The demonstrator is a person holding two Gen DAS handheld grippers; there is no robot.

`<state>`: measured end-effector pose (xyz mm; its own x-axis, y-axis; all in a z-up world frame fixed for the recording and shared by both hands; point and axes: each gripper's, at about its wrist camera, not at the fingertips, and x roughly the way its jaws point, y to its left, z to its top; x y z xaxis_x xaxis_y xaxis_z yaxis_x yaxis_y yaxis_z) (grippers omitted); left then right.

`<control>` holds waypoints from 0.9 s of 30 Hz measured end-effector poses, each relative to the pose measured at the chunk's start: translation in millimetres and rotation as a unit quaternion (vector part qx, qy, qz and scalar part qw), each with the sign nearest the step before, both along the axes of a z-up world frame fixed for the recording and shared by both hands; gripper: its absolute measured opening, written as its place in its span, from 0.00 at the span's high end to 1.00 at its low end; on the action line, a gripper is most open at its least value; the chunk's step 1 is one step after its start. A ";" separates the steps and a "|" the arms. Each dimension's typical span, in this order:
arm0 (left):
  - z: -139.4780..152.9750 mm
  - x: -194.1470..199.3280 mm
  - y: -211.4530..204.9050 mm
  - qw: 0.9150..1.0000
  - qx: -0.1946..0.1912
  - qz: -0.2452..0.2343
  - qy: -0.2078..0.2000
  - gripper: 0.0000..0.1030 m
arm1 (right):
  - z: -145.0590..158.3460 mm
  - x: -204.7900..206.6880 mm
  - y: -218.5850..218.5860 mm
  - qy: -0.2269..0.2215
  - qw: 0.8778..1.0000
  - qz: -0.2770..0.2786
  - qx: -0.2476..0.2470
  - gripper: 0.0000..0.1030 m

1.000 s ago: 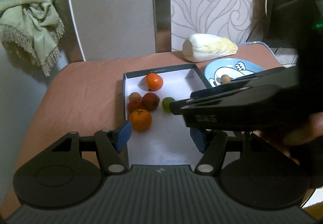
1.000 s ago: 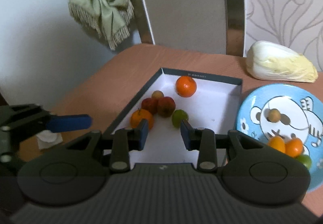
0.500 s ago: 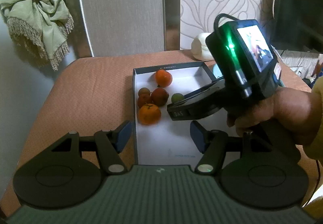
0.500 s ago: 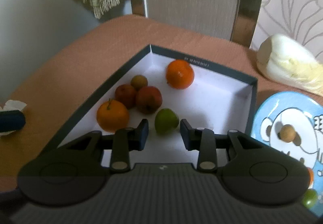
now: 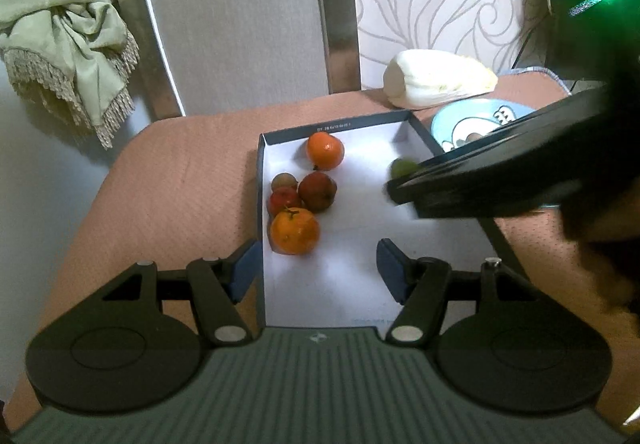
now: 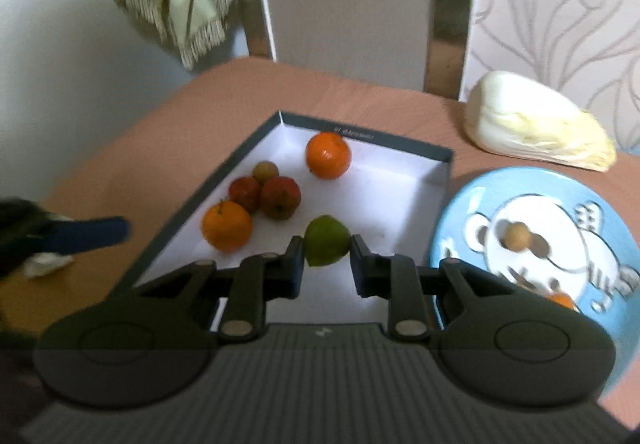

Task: Organize fruits
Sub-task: 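Lift the lime with the right tool while the left tool grasps the large mandarin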

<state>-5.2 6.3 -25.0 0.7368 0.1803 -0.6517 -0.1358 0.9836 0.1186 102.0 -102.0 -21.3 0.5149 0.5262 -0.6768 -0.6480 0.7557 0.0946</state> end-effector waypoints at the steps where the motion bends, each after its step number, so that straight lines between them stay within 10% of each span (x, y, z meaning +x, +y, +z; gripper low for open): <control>1: -3.0 3.8 0.1 1.000 0.004 0.003 0.002 0.33 | 5.7 -4.9 -7.4 0.002 1.000 -0.003 0.011 0.73; 27: -11.2 40.5 -0.3 0.996 -0.038 -0.082 -0.014 0.35 | 55.6 -70.5 -50.7 -0.026 0.997 -0.059 0.045 0.73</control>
<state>35.2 6.1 -36.2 0.7697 0.0078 -0.6384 0.0245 0.9988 0.0417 31.5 -152.7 34.3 0.6106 0.5172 -0.5997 -0.5604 0.8173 0.1344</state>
